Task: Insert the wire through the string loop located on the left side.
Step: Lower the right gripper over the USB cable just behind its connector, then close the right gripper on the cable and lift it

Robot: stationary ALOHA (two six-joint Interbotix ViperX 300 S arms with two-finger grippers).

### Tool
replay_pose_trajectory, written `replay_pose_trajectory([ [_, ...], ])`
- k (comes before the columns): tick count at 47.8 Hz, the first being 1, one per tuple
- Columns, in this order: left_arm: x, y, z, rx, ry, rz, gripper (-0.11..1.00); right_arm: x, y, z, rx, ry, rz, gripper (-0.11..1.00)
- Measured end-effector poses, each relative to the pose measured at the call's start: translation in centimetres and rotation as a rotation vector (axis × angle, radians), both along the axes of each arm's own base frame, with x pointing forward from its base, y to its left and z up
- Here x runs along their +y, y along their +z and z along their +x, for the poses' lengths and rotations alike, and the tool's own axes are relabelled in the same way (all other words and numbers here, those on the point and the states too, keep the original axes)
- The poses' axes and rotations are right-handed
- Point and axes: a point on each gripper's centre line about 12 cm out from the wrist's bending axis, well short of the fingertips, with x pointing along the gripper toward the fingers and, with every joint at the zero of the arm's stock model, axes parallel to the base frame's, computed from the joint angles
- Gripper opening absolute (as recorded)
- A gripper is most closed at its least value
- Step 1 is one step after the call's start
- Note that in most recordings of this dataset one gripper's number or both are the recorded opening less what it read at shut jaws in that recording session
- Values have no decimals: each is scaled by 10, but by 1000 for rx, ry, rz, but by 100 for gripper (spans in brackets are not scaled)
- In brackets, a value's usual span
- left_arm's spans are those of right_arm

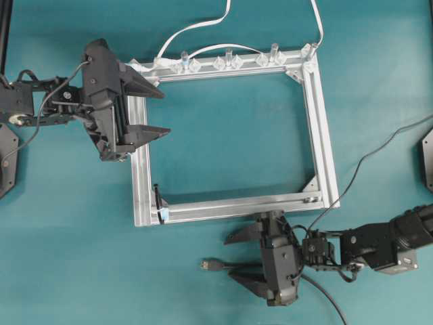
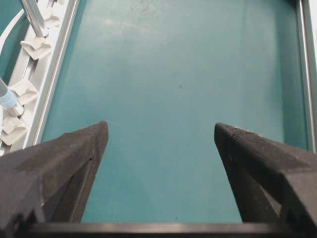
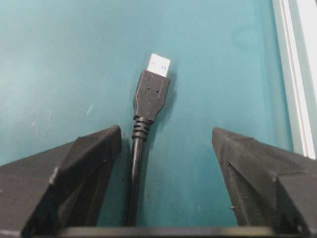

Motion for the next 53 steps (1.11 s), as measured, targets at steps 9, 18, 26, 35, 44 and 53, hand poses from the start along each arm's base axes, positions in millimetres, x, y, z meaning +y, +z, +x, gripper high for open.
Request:
replay_pose_trajectory([
  [9,0,-1,0,2,0,0,91,1,-2,-1,22,7,2,61],
  [18,0,-1,0,2,0,0,91,9,-5,-4,91,43,20,12],
  [26,0,0,0,0,0,0,91,10,-3,-2,118,51,33,10],
  [35,0,0,0,5,0,-1,91,10,-3,-3,119,52,33,10],
  [44,0,-2,-2,20,-1,-4,91,10,-3,-3,119,52,33,10],
  [53,0,-2,-2,21,-1,-4,91,9,-3,-2,117,51,32,10],
])
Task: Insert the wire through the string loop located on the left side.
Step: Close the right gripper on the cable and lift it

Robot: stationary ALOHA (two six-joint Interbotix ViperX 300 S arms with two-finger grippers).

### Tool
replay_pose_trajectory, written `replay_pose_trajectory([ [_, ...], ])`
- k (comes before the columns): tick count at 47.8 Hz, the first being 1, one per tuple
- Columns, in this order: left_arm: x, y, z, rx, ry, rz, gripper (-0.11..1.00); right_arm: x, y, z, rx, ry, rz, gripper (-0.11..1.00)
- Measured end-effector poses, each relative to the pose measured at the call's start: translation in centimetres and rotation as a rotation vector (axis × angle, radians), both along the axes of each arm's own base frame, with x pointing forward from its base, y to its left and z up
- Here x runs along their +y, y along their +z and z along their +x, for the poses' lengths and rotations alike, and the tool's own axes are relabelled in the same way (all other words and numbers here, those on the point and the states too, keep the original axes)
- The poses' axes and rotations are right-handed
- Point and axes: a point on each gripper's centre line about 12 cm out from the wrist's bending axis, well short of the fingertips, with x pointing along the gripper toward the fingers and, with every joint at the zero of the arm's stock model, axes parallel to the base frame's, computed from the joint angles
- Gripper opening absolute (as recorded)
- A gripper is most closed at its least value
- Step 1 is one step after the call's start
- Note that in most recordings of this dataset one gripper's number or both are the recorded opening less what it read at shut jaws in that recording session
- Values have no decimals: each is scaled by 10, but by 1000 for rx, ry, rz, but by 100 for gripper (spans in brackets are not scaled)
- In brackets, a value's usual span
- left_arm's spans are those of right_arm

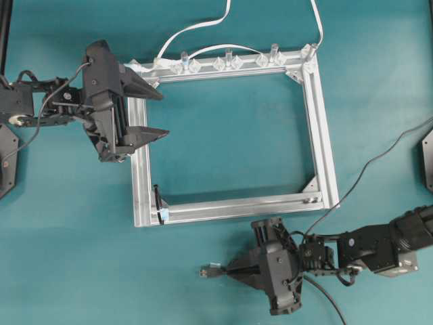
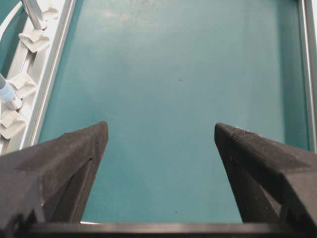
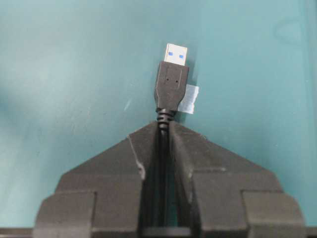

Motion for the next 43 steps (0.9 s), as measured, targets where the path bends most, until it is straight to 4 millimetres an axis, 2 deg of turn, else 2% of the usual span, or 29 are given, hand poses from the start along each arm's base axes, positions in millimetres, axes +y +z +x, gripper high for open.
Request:
replay_pose_trajectory([
  [30,0,0,0,0,0,0,91,-9,10,-2,17,6,2,10],
  [43,0,0,0,0,0,0,91,-23,31,2,16,38,-24,10],
])
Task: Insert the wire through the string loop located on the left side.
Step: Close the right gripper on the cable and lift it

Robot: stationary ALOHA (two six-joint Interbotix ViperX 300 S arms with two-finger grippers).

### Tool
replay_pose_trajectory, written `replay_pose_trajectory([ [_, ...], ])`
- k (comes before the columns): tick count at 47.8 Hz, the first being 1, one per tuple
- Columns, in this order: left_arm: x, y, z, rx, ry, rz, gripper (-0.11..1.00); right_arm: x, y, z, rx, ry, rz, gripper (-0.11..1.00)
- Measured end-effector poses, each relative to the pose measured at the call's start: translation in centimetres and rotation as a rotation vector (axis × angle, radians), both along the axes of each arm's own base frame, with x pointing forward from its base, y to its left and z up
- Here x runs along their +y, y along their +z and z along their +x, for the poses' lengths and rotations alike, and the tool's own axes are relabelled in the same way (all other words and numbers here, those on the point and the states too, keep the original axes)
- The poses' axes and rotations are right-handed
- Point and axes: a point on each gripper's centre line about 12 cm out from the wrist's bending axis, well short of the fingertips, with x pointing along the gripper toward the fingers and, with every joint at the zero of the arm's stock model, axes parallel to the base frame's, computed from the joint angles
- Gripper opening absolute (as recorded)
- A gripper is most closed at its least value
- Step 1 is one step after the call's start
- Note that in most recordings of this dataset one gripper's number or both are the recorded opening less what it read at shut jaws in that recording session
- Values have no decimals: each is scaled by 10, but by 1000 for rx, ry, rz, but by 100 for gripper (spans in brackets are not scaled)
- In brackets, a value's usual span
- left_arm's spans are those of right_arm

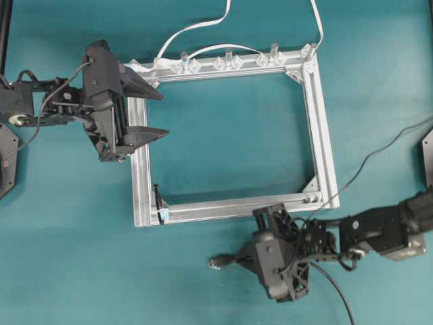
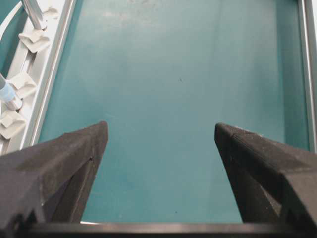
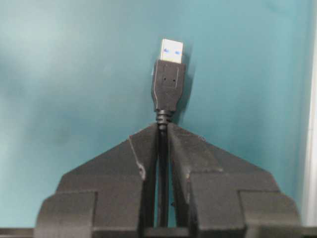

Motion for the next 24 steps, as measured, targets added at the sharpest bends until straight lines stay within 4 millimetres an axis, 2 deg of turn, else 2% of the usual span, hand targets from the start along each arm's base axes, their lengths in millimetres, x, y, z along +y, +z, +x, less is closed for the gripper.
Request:
replay_pose_trajectory([
  [10,-1,0,0,-2,-3,0,91,-16,23,5,-25,6,-13,10],
  [24,-6,0,1,-2,-18,0,91,-20,33,4,-28,12,-9,10],
])
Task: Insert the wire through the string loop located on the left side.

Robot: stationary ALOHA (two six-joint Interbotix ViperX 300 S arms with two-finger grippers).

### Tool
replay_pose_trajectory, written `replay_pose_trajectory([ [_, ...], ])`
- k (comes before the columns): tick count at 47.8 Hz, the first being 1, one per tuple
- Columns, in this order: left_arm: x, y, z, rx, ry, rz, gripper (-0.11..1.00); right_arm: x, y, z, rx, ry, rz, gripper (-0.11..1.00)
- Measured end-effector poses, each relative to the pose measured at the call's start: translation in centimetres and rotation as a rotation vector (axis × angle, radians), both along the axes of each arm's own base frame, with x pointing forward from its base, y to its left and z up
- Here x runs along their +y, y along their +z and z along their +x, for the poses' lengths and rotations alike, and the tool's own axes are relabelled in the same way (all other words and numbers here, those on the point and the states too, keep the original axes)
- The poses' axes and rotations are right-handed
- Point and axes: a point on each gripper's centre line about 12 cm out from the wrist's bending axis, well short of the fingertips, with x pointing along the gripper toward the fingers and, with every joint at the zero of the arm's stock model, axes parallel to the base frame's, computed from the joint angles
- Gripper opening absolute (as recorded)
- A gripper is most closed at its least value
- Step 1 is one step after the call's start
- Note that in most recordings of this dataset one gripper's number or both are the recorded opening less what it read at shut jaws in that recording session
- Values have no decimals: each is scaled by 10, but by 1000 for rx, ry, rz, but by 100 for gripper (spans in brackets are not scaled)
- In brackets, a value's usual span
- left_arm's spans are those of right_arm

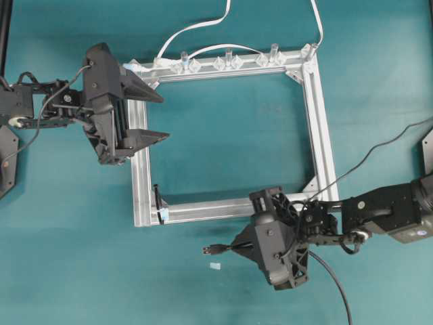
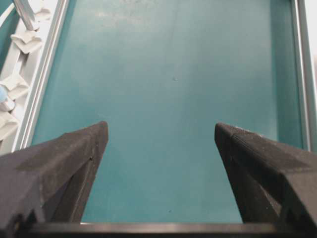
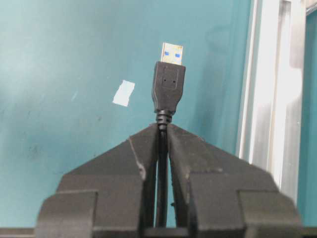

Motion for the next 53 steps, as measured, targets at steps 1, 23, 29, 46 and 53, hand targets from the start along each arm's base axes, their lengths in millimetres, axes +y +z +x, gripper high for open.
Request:
replay_pose_trajectory([
  [1,0,0,0,2,-2,0,91,0,0,0,0,0,0,10],
  [23,-4,0,1,-2,-14,0,91,-8,1,4,-3,-21,1,10],
  [29,-6,0,1,0,-20,0,91,-17,3,8,-10,-41,-2,10],
  [46,-10,0,1,0,-34,0,91,-40,3,16,20,-30,-39,10],
  [53,-12,0,2,0,-38,-1,91,-50,4,19,18,-41,-52,10],
])
